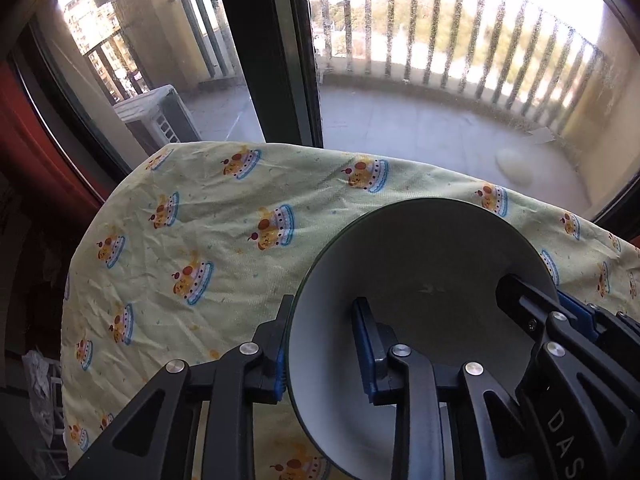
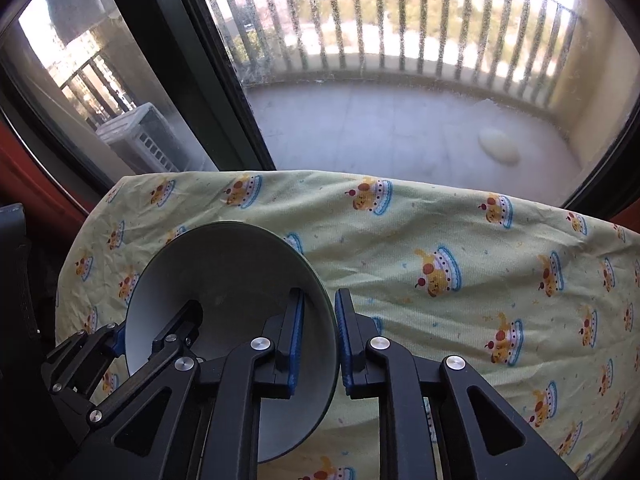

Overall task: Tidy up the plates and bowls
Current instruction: 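Close both grippers on the rim of the nested bowls, then lift the nested bowls and carry them toward the plate stack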

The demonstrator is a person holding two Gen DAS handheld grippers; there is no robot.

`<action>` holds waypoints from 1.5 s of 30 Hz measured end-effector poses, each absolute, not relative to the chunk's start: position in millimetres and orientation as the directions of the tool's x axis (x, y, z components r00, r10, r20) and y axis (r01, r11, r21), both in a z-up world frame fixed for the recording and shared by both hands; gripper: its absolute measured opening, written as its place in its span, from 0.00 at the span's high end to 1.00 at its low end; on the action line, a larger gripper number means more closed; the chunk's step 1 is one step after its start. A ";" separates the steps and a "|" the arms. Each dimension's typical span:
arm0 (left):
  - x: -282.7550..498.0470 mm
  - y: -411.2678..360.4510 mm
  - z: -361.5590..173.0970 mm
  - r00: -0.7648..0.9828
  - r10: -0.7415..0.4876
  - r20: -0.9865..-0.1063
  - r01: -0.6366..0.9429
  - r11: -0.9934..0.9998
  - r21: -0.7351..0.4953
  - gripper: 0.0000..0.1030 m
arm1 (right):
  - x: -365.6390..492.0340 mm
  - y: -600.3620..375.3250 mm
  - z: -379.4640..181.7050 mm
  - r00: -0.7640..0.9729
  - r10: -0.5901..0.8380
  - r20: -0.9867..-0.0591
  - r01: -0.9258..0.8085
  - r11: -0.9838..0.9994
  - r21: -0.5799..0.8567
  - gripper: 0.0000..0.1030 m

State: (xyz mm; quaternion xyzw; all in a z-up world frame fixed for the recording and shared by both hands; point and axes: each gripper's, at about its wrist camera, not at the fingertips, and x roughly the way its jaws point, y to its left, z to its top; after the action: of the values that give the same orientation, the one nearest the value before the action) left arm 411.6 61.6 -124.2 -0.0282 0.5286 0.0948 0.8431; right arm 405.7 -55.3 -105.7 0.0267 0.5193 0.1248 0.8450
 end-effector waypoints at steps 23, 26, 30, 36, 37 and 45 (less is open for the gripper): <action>368.3 47.9 -112.4 0.393 0.048 -0.918 -0.147 0.989 -0.011 0.74 | 363.5 -74.5 -95.4 0.417 0.211 -0.884 -0.127 0.977 0.173 0.81; 359.9 47.0 -102.6 0.409 0.047 -0.911 -0.135 0.991 -0.010 0.75 | 353.0 -77.1 -86.9 0.428 0.206 -0.880 -0.119 0.978 0.171 0.81; 346.4 49.6 -87.1 0.430 0.041 -0.902 -0.119 0.993 -0.011 0.75 | 337.3 -78.3 -71.8 0.448 0.202 -0.871 -0.110 0.979 0.170 0.82; 324.4 61.2 -63.5 0.459 0.028 -0.888 -0.101 0.995 -0.021 0.74 | 310.7 -71.0 -47.3 0.477 0.193 -0.858 -0.107 0.981 0.161 0.82; 321.5 64.1 -59.7 0.464 0.025 -0.886 -0.098 0.995 -0.023 0.74 | 306.7 -69.6 -43.3 0.482 0.190 -0.855 -0.103 0.982 0.160 0.82; 298.7 88.1 -32.9 0.505 -0.011 -0.863 -0.043 0.998 -0.038 0.74 | 274.4 -47.2 -12.8 0.521 0.159 -0.839 -0.066 0.987 0.146 0.82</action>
State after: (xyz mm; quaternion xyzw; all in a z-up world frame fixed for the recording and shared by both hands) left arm 298.7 88.1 -32.9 -0.0271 0.4975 0.0092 0.8670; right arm 274.4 -47.2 -12.8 0.0480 0.4851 0.0645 0.8707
